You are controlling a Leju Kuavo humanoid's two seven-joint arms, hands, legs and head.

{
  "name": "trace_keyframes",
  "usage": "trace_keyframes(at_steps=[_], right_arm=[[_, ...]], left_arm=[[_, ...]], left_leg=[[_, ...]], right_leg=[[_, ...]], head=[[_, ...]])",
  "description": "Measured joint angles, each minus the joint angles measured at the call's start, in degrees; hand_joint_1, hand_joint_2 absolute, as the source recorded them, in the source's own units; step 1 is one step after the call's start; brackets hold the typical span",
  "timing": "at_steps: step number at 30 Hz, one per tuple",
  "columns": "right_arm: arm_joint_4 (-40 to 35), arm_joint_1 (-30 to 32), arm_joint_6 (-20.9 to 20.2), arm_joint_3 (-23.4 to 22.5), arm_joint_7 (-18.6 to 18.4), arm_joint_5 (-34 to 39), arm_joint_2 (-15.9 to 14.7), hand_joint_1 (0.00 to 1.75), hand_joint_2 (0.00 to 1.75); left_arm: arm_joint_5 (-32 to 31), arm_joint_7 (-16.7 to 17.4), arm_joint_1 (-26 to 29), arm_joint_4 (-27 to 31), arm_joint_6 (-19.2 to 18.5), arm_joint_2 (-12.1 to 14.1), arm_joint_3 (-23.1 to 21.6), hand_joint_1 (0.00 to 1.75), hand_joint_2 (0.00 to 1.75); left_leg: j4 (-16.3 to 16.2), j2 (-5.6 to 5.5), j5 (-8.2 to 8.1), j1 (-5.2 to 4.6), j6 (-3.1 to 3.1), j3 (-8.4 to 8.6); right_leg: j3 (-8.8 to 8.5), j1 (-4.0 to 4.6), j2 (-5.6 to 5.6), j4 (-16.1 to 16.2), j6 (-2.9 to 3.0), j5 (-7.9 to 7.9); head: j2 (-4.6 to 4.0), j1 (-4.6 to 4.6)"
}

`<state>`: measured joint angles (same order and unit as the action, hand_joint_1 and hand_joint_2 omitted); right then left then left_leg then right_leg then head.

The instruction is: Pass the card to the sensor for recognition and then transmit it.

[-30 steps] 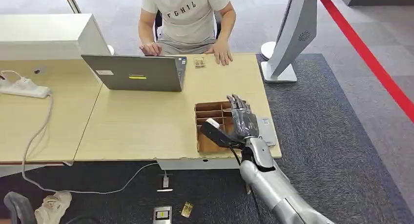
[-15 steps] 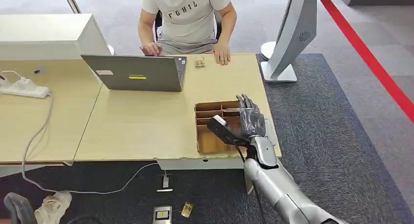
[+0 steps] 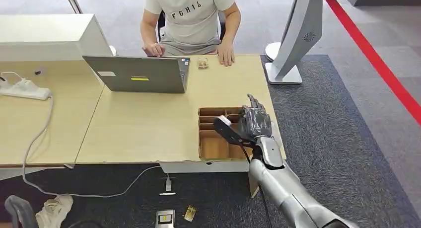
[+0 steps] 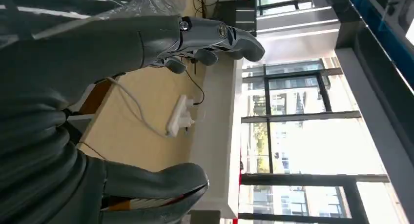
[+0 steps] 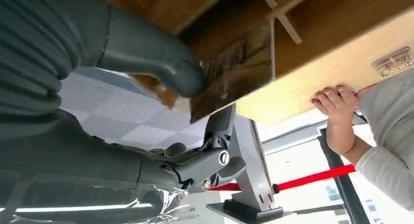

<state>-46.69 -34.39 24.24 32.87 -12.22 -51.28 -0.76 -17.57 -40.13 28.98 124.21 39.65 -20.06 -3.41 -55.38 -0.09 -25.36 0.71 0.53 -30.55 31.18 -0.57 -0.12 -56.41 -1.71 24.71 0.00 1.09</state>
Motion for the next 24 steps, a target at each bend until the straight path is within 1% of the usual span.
trace_keyframes(at_steps=[11, 19, 24], right_arm=[[0.9, -0.3, 0.2, 0.0, 0.0, -0.8, 0.9, 1.75, 1.75], [2.2, -0.8, 1.4, 0.0, 0.1, -0.5, 2.2, 1.75, 1.75], [2.9, -1.2, 2.7, 0.0, 1.2, 0.6, 2.8, 1.75, 1.75]], left_arm=[[0.7, 0.0, 0.0, 0.0, 0.0, 0.0, 0.0, 0.0, 1.75], [2.1, 0.0, 0.0, 0.0, 0.0, 0.0, 0.2, 0.0, 1.75], [2.1, 0.0, 0.0, 0.0, 0.0, 0.0, 0.3, 0.0, 1.75]], left_leg=[[0.0, 0.02, 0.0, 0.0, 0.0, 0.02], [0.0, 0.02, 0.0, 0.01, 0.01, 0.02], [0.0, 0.02, 0.01, 0.0, 0.01, 0.02]], right_leg=[[-0.01, 0.0, 0.0, 0.0, 0.0, 0.0], [-0.01, 0.0, 0.0, 0.0, 0.01, 0.0], [-0.01, 0.0, 0.0, 0.0, 0.01, 0.0]], head=[[0.0, 0.02], [0.0, 0.02], [0.0, 0.0]])
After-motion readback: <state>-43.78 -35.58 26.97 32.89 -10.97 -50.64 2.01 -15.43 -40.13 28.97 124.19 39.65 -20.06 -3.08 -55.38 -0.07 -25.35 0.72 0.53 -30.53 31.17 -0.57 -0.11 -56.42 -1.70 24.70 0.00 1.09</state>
